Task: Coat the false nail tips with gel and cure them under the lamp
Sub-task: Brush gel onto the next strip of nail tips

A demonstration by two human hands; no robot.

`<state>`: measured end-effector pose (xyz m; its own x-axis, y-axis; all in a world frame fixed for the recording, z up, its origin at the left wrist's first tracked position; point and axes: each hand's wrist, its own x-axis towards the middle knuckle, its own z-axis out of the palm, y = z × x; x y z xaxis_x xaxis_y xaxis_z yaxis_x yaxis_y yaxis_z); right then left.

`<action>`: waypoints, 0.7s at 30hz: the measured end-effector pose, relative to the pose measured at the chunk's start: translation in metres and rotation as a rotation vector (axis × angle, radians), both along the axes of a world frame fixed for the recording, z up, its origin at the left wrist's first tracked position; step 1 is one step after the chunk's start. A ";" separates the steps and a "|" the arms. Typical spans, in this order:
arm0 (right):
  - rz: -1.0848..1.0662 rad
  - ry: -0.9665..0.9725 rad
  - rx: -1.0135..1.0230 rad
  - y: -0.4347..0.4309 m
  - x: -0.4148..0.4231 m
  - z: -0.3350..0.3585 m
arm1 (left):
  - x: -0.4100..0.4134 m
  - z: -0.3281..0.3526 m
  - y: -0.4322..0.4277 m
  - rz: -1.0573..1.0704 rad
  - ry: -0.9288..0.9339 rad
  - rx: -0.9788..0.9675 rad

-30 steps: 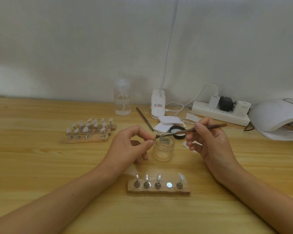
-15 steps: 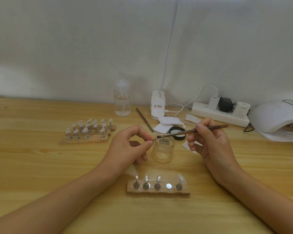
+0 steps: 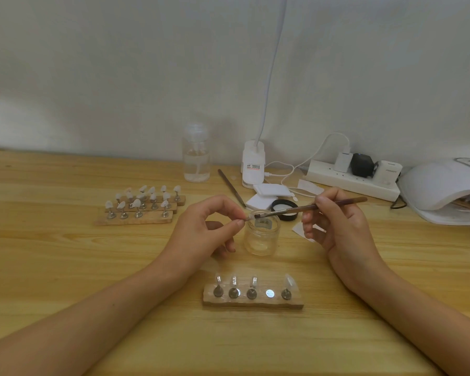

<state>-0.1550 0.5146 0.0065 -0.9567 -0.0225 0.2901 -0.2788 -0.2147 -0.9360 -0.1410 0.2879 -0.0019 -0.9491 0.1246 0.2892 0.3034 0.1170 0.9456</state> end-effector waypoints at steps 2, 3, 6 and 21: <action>0.039 0.026 -0.004 0.000 0.001 0.002 | 0.000 0.000 0.000 -0.004 -0.002 0.005; 0.052 0.035 0.016 -0.001 0.002 0.002 | 0.000 0.000 0.000 -0.005 -0.002 0.006; 0.013 0.019 0.058 -0.001 0.000 -0.001 | 0.000 0.000 0.000 -0.007 0.008 0.001; 0.067 0.022 0.003 0.000 0.001 0.001 | 0.000 -0.002 0.000 -0.026 0.049 0.000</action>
<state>-0.1543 0.5143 0.0078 -0.9463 -0.0868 0.3113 -0.2849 -0.2308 -0.9304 -0.1413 0.2876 -0.0042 -0.9305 0.1489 0.3347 0.3519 0.1089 0.9297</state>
